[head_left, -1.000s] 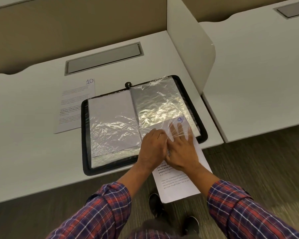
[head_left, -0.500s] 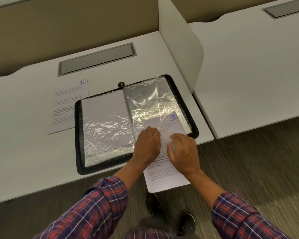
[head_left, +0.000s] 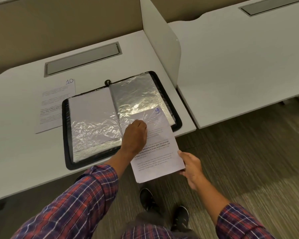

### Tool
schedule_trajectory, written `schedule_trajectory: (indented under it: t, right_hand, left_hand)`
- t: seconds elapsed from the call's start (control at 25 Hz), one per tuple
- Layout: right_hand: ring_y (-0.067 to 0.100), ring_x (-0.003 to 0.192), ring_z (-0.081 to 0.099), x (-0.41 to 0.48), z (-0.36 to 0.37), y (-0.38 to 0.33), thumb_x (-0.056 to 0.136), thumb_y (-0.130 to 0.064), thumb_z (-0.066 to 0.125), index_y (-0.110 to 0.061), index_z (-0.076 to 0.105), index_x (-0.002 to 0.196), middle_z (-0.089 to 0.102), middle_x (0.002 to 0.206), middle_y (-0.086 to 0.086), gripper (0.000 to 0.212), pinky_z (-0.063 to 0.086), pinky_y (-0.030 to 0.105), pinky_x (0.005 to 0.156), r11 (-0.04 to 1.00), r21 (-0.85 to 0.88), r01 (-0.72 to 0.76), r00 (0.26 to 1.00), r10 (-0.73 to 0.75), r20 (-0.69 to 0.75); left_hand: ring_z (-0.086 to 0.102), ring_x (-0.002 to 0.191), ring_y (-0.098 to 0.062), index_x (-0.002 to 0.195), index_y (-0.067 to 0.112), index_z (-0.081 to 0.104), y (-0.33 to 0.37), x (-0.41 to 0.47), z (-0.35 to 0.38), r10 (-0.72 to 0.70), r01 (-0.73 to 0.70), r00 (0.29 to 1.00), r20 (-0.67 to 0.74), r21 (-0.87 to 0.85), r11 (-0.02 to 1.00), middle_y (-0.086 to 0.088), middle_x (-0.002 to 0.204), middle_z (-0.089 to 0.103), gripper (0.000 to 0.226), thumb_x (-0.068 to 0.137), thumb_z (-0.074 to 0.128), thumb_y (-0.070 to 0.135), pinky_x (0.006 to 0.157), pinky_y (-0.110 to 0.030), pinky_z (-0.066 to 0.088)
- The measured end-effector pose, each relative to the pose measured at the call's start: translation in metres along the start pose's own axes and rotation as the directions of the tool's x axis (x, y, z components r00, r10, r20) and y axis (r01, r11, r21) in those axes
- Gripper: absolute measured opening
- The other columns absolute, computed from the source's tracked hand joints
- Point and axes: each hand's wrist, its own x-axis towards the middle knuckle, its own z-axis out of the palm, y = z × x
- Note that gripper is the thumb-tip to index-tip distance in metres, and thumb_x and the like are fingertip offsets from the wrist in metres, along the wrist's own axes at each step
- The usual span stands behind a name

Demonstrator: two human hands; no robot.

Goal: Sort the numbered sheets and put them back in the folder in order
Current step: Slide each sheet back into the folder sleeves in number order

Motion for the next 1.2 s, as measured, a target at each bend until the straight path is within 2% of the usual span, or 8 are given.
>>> schedule_trajectory:
  t: [0.16, 0.28, 0.4, 0.48, 0.56, 0.68, 0.96, 1.2]
  right_hand:
    - [0.038, 0.112, 0.071, -0.021, -0.006, 0.008, 0.09, -0.028, 0.076, -0.005, 0.069, 0.12, 0.076, 0.114, 0.017, 0.038, 0.061, 0.048, 0.083, 0.969, 0.246, 0.0, 0.997, -0.018, 0.072]
    - [0.04, 0.114, 0.07, -0.044, -0.001, 0.02, 0.087, -0.022, 0.076, -0.004, 0.062, 0.128, 0.073, 0.122, 0.021, 0.047, 0.059, 0.05, 0.09, 0.917, 0.396, -0.052, 0.987, -0.012, 0.159]
    - [0.041, 0.11, 0.072, -0.062, 0.016, 0.031, 0.091, -0.018, 0.076, -0.009, 0.059, 0.133, 0.073, 0.121, 0.02, 0.046, 0.062, 0.051, 0.088, 0.932, 0.346, -0.112, 0.977, 0.039, 0.211]
    - [0.037, 0.106, 0.074, -0.066, 0.031, 0.031, 0.098, -0.019, 0.07, -0.015, 0.059, 0.131, 0.074, 0.121, 0.016, 0.035, 0.064, 0.049, 0.082, 0.955, 0.273, -0.114, 0.98, 0.063, 0.188]
    - [0.032, 0.103, 0.075, -0.069, 0.043, 0.025, 0.104, -0.018, 0.061, -0.019, 0.06, 0.128, 0.073, 0.119, 0.012, 0.024, 0.065, 0.048, 0.077, 0.972, 0.219, -0.087, 0.989, 0.057, 0.138]
    - [0.026, 0.098, 0.076, -0.067, 0.052, 0.01, 0.107, -0.017, 0.056, -0.02, 0.06, 0.128, 0.073, 0.116, 0.008, 0.022, 0.066, 0.049, 0.074, 0.984, 0.179, -0.018, 0.995, 0.001, 0.097]
    - [0.025, 0.101, 0.075, -0.05, 0.077, -0.027, 0.108, -0.017, 0.054, -0.024, 0.059, 0.127, 0.072, 0.117, 0.009, 0.021, 0.065, 0.043, 0.073, 0.97, 0.244, 0.006, 0.995, -0.029, 0.093]
    - [0.027, 0.105, 0.074, -0.031, 0.109, -0.049, 0.109, -0.013, 0.051, -0.026, 0.062, 0.12, 0.071, 0.121, 0.01, 0.021, 0.065, 0.041, 0.075, 0.935, 0.355, -0.017, 0.994, -0.025, 0.111]
  left_hand:
    - [0.053, 0.081, -0.019, 0.093, 0.011, 0.061, 0.002, 0.001, 0.003, -0.012, 0.012, 1.0, 0.005, 0.006, 1.0, -0.004, 0.094, 0.06, 0.01, 0.101, 0.056, 0.015, 0.074, -0.036, 0.05]
    - [0.054, 0.081, -0.021, 0.091, 0.01, 0.062, 0.006, 0.001, 0.004, -0.035, 0.035, 0.999, 0.012, -0.003, 0.999, -0.004, 0.093, 0.06, 0.011, 0.101, 0.057, 0.013, 0.075, -0.04, 0.053]
    - [0.054, 0.083, -0.02, 0.091, 0.011, 0.061, 0.009, 0.001, 0.002, -0.052, 0.053, 0.998, 0.035, -0.021, 0.998, -0.003, 0.094, 0.059, 0.013, 0.102, 0.055, 0.013, 0.077, -0.039, 0.053]
    - [0.054, 0.082, -0.019, 0.091, 0.012, 0.061, 0.01, 0.001, -0.003, -0.047, 0.048, 0.997, 0.056, -0.019, 0.999, -0.002, 0.094, 0.059, 0.014, 0.103, 0.054, 0.014, 0.075, -0.038, 0.053]
    - [0.056, 0.081, -0.019, 0.09, 0.012, 0.062, 0.01, 0.002, -0.009, -0.056, 0.057, 0.996, 0.071, -0.012, 0.998, -0.002, 0.094, 0.06, 0.014, 0.102, 0.055, 0.014, 0.073, -0.037, 0.053]
    - [0.057, 0.079, -0.018, 0.088, 0.014, 0.06, 0.014, 0.002, -0.017, -0.072, 0.073, 0.996, 0.059, -0.011, 0.997, -0.001, 0.092, 0.06, 0.016, 0.103, 0.054, 0.016, 0.071, -0.036, 0.053]
    - [0.059, 0.078, -0.018, 0.091, 0.013, 0.062, 0.017, -0.002, -0.023, -0.054, 0.056, 0.997, 0.051, -0.03, 0.998, -0.003, 0.095, 0.063, 0.016, 0.104, 0.055, 0.019, 0.07, -0.035, 0.055]
    - [0.062, 0.089, -0.02, 0.099, 0.01, 0.067, 0.013, -0.002, -0.028, -0.053, 0.056, 0.997, 0.06, -0.051, 0.997, -0.006, 0.105, 0.067, 0.021, 0.106, 0.052, 0.023, 0.075, -0.032, 0.052]
